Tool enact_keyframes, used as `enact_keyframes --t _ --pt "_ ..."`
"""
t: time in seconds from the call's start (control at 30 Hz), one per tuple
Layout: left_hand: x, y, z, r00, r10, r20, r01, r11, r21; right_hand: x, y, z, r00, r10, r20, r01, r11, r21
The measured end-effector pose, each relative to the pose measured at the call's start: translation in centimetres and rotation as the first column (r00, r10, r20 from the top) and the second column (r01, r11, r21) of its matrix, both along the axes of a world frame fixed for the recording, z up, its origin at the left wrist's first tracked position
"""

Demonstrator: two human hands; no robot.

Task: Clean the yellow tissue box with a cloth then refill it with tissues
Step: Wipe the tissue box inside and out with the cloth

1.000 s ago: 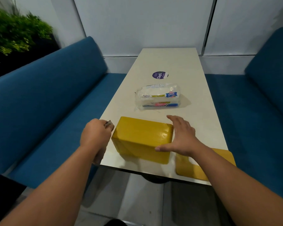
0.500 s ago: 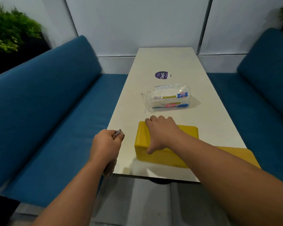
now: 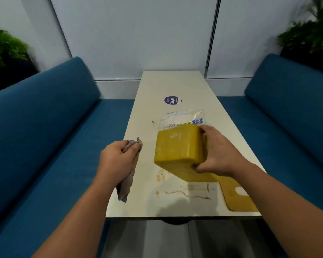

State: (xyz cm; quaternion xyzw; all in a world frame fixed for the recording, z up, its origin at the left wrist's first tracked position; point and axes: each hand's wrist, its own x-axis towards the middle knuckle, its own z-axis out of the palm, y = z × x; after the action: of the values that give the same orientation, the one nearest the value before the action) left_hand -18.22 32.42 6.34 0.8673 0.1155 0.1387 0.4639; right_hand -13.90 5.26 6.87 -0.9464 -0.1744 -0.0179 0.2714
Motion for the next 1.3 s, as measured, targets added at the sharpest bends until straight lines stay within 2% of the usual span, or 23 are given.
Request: enact_keyframes --t 0.17,0.5,0.7,0.83,1.0,1.13,1.23,1.3 --pt "0.0 -3.3 0.1 0.991 -0.101 0.085 0.106 0.993 -0.056 -0.3 -1.1 -2.6 1.000 -0.005 0.004 0.004 0.978 0.207" --pt "-0.3 -6.3 -3.4 0.988 -0.056 0.146 0.067 0.995 -0.069 -0.6 -2.2 -5.2 1.000 -0.010 0.003 0.008 0.918 0.397" --pt "-0.8 -7.3 -3.4 0.957 -0.157 0.246 0.141 0.987 0.081 -1.0 -2.5 -5.4 0.997 -0.040 0.059 0.012 0.908 0.419" --pt "-0.3 -6.3 -3.0 0.965 -0.081 0.250 0.060 0.994 0.087 -1.2 -2.7 -5.3 0.995 -0.043 0.089 -0.001 0.895 0.446" --pt "-1.2 -6.8 -2.9 0.944 -0.220 0.246 0.176 0.966 0.190 -1.3 -2.1 -5.1 0.993 -0.027 0.113 -0.020 0.918 0.396" --pt "-0.6 -5.7 -2.8 0.967 -0.094 0.236 0.061 0.988 0.143 -1.4 -2.1 -5.2 0.993 -0.006 0.121 -0.040 0.925 0.377" --pt "-1.1 -6.1 -2.7 0.948 -0.217 0.234 0.165 0.961 0.220 -1.6 -2.2 -5.1 0.992 -0.001 0.125 -0.046 0.928 0.369" --pt "-0.8 -5.7 -2.5 0.950 -0.215 0.225 0.162 0.960 0.230 -1.7 -2.2 -5.0 0.991 0.009 0.134 -0.058 0.928 0.368"
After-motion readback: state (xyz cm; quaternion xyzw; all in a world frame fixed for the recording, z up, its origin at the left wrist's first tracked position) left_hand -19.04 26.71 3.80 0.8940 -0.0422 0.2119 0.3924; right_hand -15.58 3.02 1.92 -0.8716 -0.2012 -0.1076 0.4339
